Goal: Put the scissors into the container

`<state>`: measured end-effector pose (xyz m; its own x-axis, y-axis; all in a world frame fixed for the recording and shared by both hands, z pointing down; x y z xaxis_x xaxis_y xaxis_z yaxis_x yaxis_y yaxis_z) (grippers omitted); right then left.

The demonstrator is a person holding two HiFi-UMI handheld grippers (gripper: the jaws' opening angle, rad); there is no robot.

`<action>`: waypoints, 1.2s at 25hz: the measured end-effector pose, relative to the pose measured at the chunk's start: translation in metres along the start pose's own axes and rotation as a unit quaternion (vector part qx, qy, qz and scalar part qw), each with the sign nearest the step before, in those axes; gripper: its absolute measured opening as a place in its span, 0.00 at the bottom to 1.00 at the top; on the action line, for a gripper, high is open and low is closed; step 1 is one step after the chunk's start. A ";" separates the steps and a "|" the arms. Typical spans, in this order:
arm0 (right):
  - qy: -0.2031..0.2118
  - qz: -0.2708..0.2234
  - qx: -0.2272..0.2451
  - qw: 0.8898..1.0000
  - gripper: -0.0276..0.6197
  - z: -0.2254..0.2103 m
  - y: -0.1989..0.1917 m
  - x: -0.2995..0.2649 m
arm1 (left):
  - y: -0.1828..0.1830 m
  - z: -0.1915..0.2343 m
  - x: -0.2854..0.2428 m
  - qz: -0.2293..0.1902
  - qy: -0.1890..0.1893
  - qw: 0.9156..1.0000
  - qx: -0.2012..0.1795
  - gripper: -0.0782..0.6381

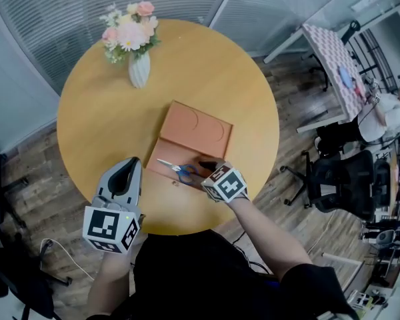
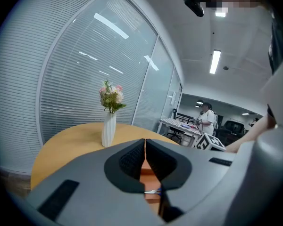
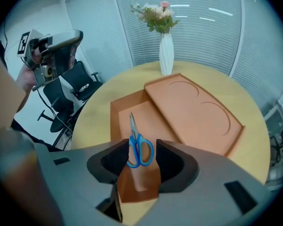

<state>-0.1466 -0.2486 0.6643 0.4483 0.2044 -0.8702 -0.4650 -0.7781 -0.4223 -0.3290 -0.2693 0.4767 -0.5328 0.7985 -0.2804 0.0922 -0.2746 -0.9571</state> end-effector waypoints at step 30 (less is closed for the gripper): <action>0.065 -0.418 0.074 0.903 0.10 -0.015 0.056 0.326 | 0.142 -0.138 -0.005 -0.061 0.045 0.991 -0.112 0.13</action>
<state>-0.0146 -0.2346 0.3608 0.7706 0.6058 -0.1980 -0.0143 -0.2941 -0.9557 -0.1970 -0.2380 0.3318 -0.4750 0.8657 -0.1582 0.2214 -0.0565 -0.9735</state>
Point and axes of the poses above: the fingertips, and each gripper's own axes: x backward along the fingers, z to its left, y out of its top, the point moved 1 cm from there along x, backward along the fingers, and after that the axes turned 11 degrees about -x, right-handed, at the moved point
